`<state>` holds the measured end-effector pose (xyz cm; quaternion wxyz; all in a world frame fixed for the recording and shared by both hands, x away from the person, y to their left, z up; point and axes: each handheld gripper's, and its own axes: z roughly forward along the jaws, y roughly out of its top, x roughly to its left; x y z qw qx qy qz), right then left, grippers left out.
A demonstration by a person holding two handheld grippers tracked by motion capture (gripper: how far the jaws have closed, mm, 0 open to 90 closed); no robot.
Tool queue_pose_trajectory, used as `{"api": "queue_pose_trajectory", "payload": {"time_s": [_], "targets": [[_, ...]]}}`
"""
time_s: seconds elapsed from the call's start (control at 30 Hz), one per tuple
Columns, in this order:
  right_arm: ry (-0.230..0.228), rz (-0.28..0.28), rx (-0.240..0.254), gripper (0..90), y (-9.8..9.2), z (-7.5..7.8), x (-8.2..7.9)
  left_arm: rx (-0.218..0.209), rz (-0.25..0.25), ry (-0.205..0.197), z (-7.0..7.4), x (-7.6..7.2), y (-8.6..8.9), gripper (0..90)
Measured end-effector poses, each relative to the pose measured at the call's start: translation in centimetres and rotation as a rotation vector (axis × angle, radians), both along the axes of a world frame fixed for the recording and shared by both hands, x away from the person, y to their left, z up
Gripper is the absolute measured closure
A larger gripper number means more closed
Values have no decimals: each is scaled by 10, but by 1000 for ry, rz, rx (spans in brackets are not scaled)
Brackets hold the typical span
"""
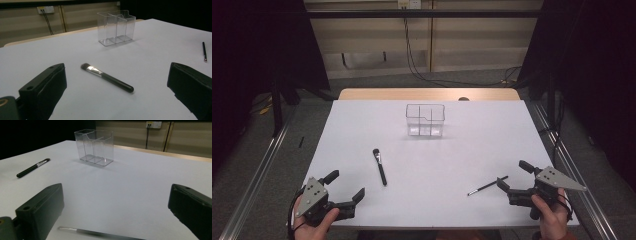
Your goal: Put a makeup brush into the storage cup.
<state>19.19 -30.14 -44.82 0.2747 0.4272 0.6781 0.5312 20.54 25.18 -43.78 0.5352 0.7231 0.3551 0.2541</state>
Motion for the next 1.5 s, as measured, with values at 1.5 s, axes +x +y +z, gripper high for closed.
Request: {"api": "queue_pose_trajectory", "payload": {"time_s": [1.5], "targets": [[6, 9, -26, 0, 4, 0, -1, 33, 10, 12, 11, 29, -12, 30]]}}
